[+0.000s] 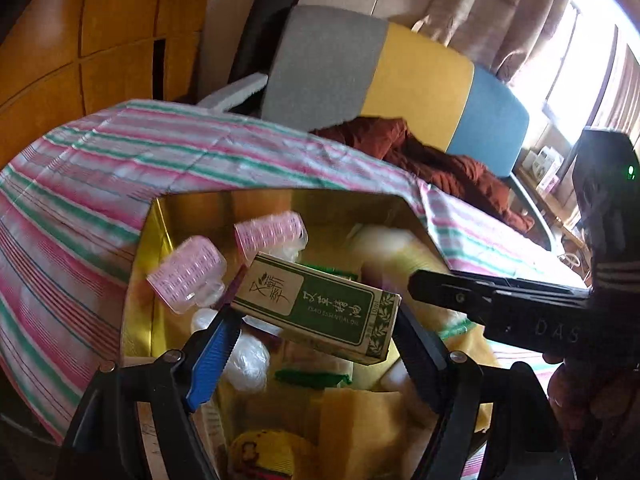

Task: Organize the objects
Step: 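Lower the green box and snack bar into the tray and open both tools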

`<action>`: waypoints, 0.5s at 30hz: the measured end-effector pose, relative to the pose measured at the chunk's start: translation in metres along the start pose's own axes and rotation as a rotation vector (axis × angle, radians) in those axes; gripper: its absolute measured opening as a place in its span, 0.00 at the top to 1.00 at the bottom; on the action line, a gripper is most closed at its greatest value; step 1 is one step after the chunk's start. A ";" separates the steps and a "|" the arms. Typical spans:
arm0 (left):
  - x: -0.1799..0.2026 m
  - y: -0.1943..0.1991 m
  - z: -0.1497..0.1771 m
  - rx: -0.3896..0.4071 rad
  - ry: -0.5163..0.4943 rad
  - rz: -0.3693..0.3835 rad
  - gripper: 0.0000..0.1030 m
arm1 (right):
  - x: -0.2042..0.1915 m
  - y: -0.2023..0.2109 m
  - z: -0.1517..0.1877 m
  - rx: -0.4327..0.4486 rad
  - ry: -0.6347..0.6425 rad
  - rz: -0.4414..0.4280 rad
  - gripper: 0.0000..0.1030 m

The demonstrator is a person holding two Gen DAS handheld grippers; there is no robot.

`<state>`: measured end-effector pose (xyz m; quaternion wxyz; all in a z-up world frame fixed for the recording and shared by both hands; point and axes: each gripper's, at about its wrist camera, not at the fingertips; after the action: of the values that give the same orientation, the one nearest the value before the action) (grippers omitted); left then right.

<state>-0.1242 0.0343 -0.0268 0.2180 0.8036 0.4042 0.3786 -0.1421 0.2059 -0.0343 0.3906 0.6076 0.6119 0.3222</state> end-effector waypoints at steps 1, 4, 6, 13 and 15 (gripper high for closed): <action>-0.001 -0.002 0.001 -0.008 0.004 0.003 0.23 | -0.001 -0.002 0.002 -0.003 0.002 -0.003 0.53; -0.005 -0.006 0.006 -0.016 0.011 -0.016 0.22 | -0.003 -0.005 0.006 -0.008 0.020 0.009 0.53; -0.008 -0.009 0.009 -0.029 0.017 -0.030 0.21 | -0.003 -0.005 0.010 -0.011 0.026 0.009 0.53; -0.009 -0.016 0.007 -0.050 0.003 -0.034 0.16 | 0.005 0.005 0.021 0.018 0.002 0.035 0.51; -0.008 -0.010 0.008 -0.031 0.002 -0.034 0.16 | 0.008 0.011 0.023 0.033 -0.007 0.040 0.48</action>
<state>-0.1260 0.0332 -0.0418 0.2363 0.7928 0.4120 0.3819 -0.1160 0.2122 -0.0366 0.3762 0.6272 0.6034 0.3178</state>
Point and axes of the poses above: each gripper's, at about its wrist camera, not at the fingertips, and y roughly against the way its jaws point, x to its right, z to its underside, and after that the axes turned 15 degrees about z, right-handed
